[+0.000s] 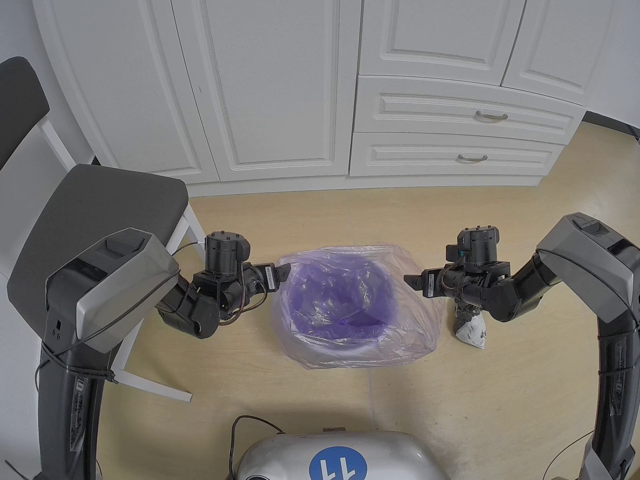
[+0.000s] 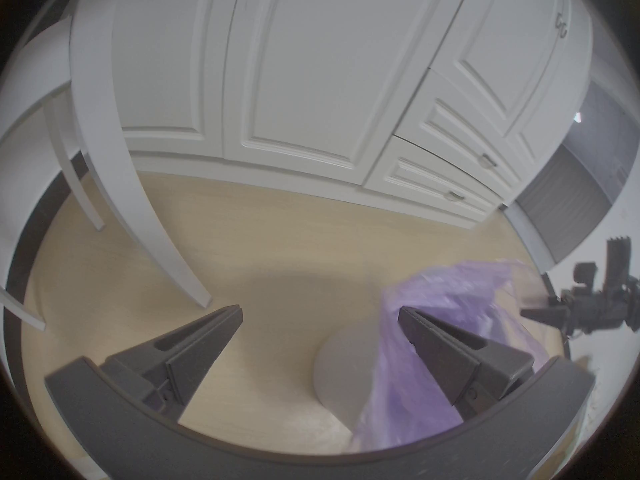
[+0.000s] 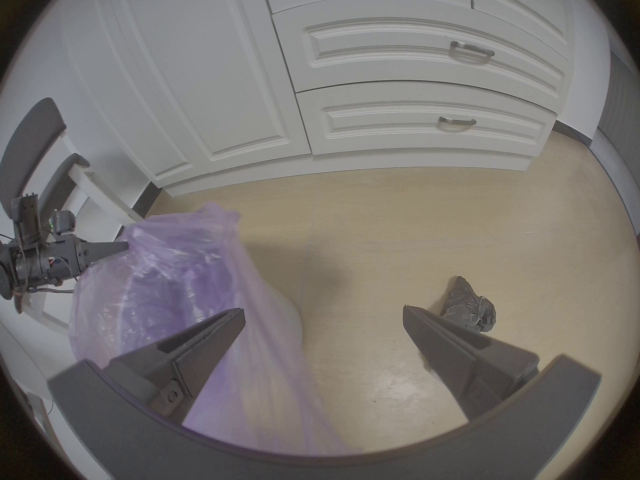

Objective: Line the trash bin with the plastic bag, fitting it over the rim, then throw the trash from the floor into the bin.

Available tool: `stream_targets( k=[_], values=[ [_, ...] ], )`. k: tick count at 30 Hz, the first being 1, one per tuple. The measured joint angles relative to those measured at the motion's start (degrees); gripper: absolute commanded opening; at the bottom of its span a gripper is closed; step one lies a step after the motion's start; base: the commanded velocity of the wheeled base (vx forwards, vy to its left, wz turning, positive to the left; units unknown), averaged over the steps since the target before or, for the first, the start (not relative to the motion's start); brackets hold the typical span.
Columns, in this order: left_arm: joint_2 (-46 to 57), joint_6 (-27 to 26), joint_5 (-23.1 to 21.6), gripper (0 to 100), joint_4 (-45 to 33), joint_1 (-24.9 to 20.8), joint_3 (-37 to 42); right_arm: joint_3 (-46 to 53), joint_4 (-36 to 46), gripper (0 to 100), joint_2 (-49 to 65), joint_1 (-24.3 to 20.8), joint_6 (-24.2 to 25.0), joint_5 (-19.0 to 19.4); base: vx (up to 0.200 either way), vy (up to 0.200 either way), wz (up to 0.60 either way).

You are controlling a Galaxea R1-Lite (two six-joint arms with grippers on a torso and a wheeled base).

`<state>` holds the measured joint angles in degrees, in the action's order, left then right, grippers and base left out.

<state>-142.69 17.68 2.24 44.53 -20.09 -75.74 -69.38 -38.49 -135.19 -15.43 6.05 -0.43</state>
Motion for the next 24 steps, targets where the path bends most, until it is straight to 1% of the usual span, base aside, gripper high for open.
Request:
stream_targets(
  k=[4,7,13,17,24],
  values=[
    [-1.71,1.51,5.69,100,-4.79,0.30,-6.84,-3.22,-0.29,100,-2.86,0.37,1.17,-1.12,0.000,0.000,0.00],
    [-3.17,2.82,8.01,100,-7.20,0.72,-10.92,-6.53,-1.12,100,-5.38,0.59,4.00,-1.73,0.000,0.000,0.00],
    [-5.66,4.84,9.17,100,-8.87,1.84,-15.36,-14.28,-4.82,100,-10.78,0.52,11.72,-3.36,0.000,0.000,0.00],
    [-6.84,6.16,9.39,100,-9.14,2.27,-17.12,-18.41,-6.42,100,-13.84,0.41,16.26,-3.78,0.000,0.000,0.00],
    [-9.22,5.86,9.68,100,-9.67,2.65,-18.42,-20.78,-5.91,100,-17.54,0.28,16.40,-4.08,0.000,0.000,0.00]
  ],
)
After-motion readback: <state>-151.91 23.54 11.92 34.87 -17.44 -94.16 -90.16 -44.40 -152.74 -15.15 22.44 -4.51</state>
